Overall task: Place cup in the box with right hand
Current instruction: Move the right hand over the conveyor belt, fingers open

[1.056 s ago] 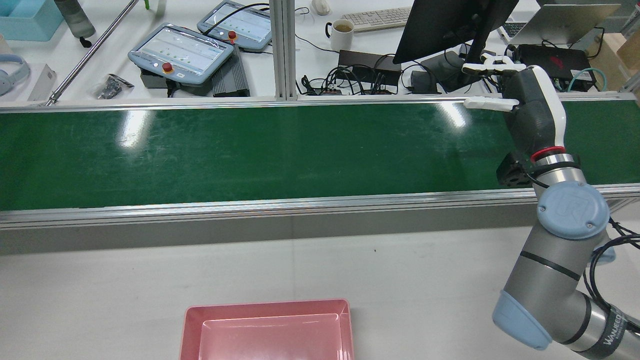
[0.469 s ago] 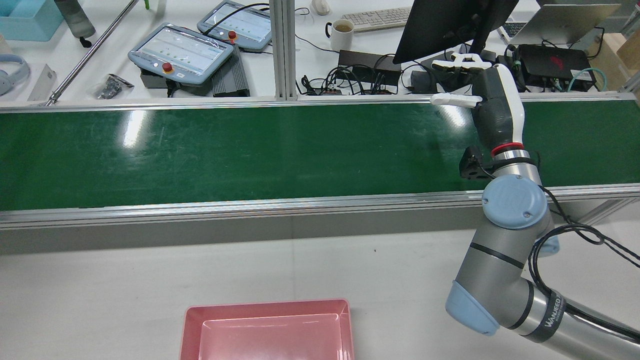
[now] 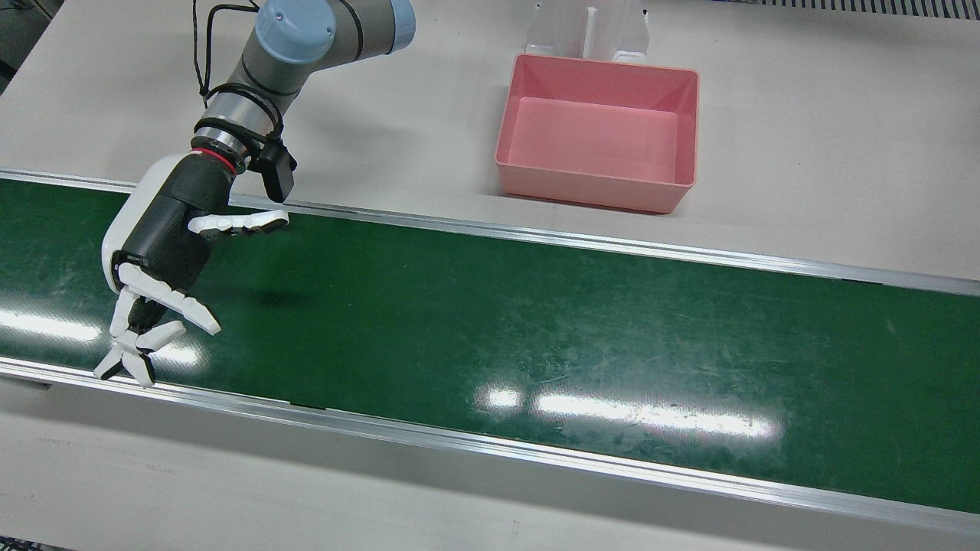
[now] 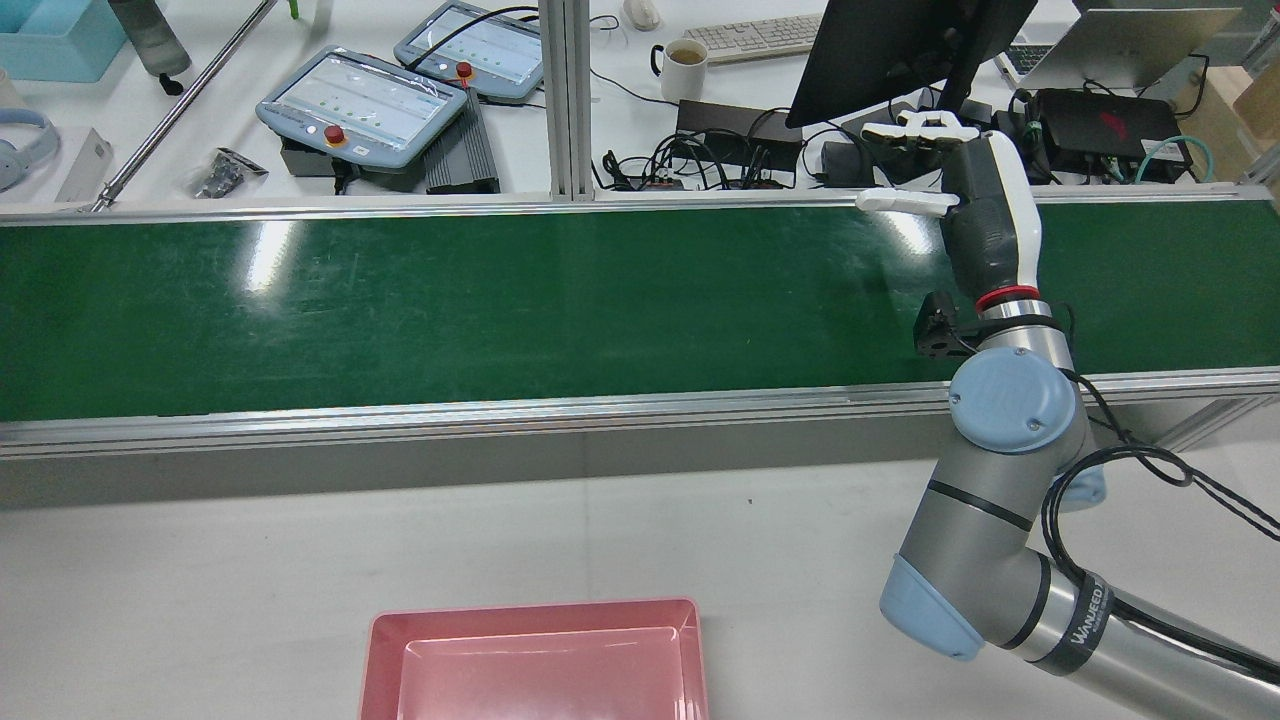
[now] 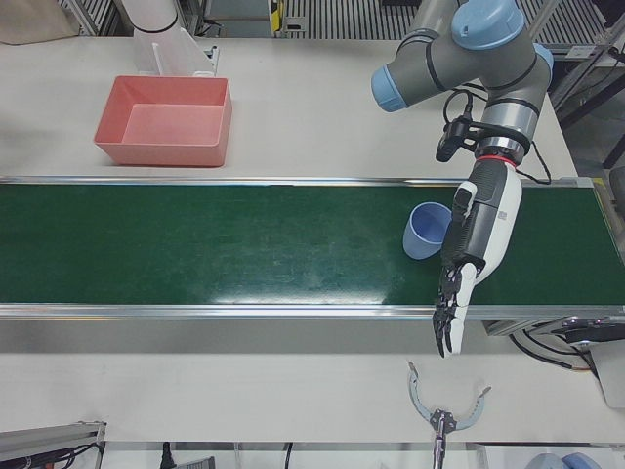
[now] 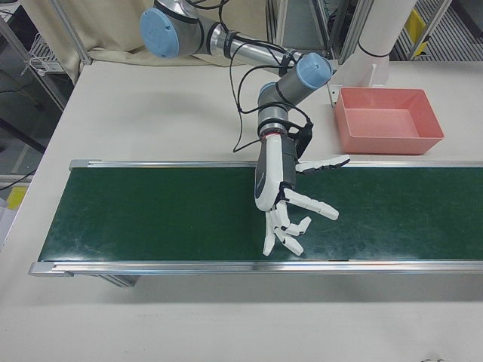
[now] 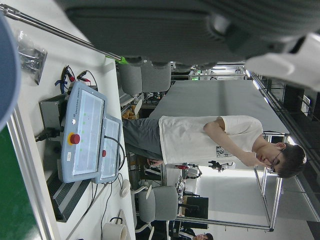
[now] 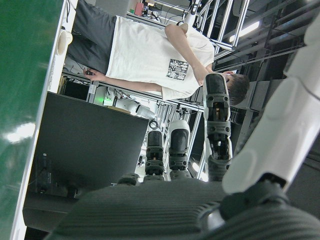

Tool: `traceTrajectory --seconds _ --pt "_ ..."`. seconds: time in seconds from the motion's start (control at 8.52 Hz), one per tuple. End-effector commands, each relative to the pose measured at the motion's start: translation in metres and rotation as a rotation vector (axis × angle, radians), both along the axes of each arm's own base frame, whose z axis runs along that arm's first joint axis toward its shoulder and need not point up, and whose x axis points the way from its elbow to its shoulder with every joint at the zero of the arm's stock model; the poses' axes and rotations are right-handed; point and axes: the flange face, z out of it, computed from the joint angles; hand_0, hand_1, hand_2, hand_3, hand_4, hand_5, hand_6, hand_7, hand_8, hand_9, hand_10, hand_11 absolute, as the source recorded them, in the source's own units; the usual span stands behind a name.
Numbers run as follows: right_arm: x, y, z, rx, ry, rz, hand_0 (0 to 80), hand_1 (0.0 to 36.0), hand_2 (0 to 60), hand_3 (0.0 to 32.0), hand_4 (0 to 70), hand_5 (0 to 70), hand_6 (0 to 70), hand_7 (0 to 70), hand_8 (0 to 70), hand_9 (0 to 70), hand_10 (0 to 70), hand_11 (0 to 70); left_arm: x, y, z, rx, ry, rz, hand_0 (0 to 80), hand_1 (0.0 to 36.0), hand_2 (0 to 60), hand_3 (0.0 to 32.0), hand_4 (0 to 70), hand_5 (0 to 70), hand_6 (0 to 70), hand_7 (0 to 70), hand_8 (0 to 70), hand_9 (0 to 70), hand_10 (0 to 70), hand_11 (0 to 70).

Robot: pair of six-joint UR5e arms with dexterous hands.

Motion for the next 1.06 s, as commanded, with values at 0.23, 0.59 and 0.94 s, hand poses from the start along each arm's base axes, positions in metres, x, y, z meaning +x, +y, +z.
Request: traceTrajectory --seconds 0.23,0.59,0.94 --pt "-0.004 -0.003 0.061 -0.015 -0.084 -0.011 46.7 0.0 0.0 0.0 69.7 0.0 13.5 66.5 7.8 22.7 1.6 2.0 0.000 0.000 -0.001 0.003 0.000 0.000 0.0 0.0 0.0 0.0 0.0 0.0 0.0 0.0 0.0 0.0 0.0 0.0" --pt "-0.006 -0.004 0.058 -0.011 -0.089 -0.011 47.3 0.0 0.0 0.0 70.0 0.0 14.0 69.7 7.7 23.1 0.7 0.7 0.000 0.000 0.000 0.001 0.000 0.000 0.0 0.0 0.0 0.0 0.0 0.0 0.0 0.0 0.0 0.0 0.0 0.0" --pt "0.011 -0.009 0.060 -0.018 -0.081 0.003 47.7 0.0 0.0 0.0 70.0 0.0 14.3 70.0 7.6 23.4 0.2 0.0 0.000 0.000 0.000 0.001 0.000 0.000 0.0 0.0 0.0 0.0 0.0 0.0 0.0 0.0 0.0 0.0 0.0 0.0"
